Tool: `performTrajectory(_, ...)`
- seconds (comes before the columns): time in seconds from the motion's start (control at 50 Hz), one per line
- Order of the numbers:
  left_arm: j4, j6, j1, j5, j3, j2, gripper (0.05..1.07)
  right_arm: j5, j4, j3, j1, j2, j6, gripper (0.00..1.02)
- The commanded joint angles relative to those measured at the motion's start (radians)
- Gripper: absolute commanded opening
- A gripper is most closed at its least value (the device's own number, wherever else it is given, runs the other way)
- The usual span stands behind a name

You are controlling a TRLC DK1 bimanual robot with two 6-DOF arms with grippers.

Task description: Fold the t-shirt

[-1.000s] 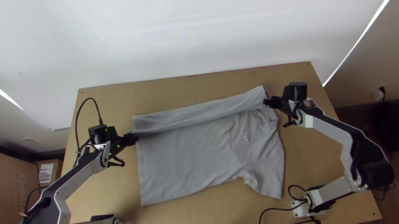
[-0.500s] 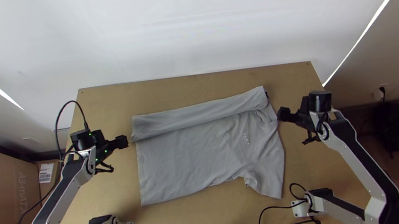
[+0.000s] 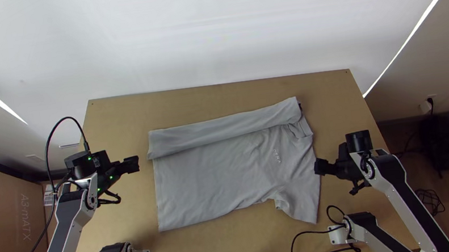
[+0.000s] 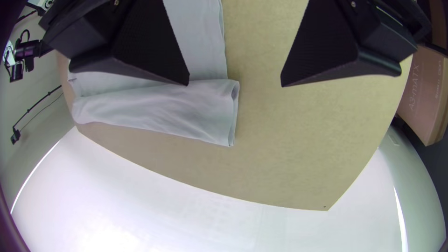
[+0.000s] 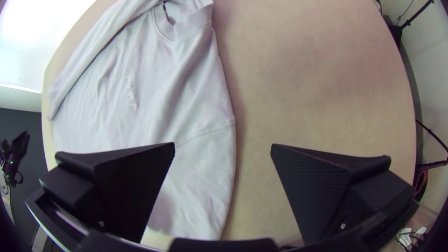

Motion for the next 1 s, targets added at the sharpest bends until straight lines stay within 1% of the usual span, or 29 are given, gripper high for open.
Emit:
performTrajectory(0.0, -0.028, 0.011, 0.006, 0.015, 0.038, -0.033, 1.02, -0.012, -0.015, -0.045, 0.006, 0.008, 0.022, 0.83)
performTrajectory(0.08, -0.039, 0.01, 0.006, 0.017, 0.038, -0.047, 1.02, -0.017, 0.008, -0.069, 0.007, 0.02, 0.022, 0.83)
performTrajectory(0.1, -0.04, 0.01, 0.006, 0.015, 0.038, -0.051, 1.02, -0.017, 0.023, -0.075, 0.006, 0.025, 0.02, 0.81)
performTrajectory(0.18, -0.052, 0.01, 0.006, 0.015, 0.038, -0.059, 1.02, -0.017, 0.072, -0.092, 0.004, 0.045, 0.018, 0.62)
performTrajectory(0.2, -0.055, 0.01, 0.006, 0.015, 0.038, -0.061, 1.02, -0.017, 0.085, -0.095, 0.002, 0.049, 0.018, 0.6)
performTrajectory(0.26, -0.059, 0.01, 0.006, 0.015, 0.038, -0.067, 1.02, -0.017, 0.112, -0.106, 0.002, 0.069, 0.022, 0.59)
performTrajectory(0.32, -0.066, 0.011, 0.006, 0.015, 0.041, -0.071, 1.02, -0.017, 0.125, -0.111, 0.001, 0.104, 0.023, 0.5)
performTrajectory(0.34, -0.071, 0.011, 0.008, 0.015, 0.042, -0.071, 1.02, -0.017, 0.126, -0.112, 0.002, 0.115, 0.023, 0.49)
performTrajectory(0.42, -0.08, 0.013, 0.009, 0.015, 0.048, -0.074, 1.02, -0.017, 0.143, -0.12, 0.002, 0.152, 0.023, 0.48)
performTrajectory(0.46, -0.083, 0.016, 0.011, 0.015, 0.05, -0.076, 1.02, -0.017, 0.148, -0.121, 0.002, 0.17, 0.022, 0.46)
performTrajectory(0.58, -0.106, 0.034, 0.012, 0.014, 0.055, -0.076, 1.02, -0.019, 0.195, -0.134, 0.006, 0.21, 0.022, 0.45)
performTrajectory(0.6, -0.112, 0.036, 0.012, 0.015, 0.058, -0.074, 1.02, -0.019, 0.204, -0.135, 0.007, 0.216, 0.022, 0.42)
performTrajectory(0.64, -0.132, 0.045, 0.014, 0.015, 0.067, -0.071, 1.02, -0.019, 0.221, -0.14, 0.009, 0.227, 0.02, 0.31)
performTrajectory(0.7, -0.187, 0.048, 0.015, 0.015, 0.094, -0.056, 1.02, -0.019, 0.232, -0.144, 0.015, 0.242, 0.018, 0.13)
performTrajectory(0.74, -0.252, 0.05, 0.018, 0.015, 0.12, -0.039, 1.02, -0.017, 0.238, -0.146, 0.021, 0.247, 0.017, 0.03)
performTrajectory(0.8, -0.387, 0.088, 0.018, 0.015, 0.17, -0.004, 1.02, -0.017, 0.238, -0.147, 0.025, 0.252, 0.017, 0.02)
performTrajectory(0.86, -0.488, 0.133, 0.018, 0.015, 0.197, 0.018, 1.02, -0.017, 0.238, -0.151, 0.036, 0.25, 0.017, 0.02)
performTrajectory(0.98, -0.674, 0.257, 0.003, 0.034, 0.194, 0.008, 1.02, -0.017, 0.237, -0.144, 0.035, 0.236, 0.017, 0.02)
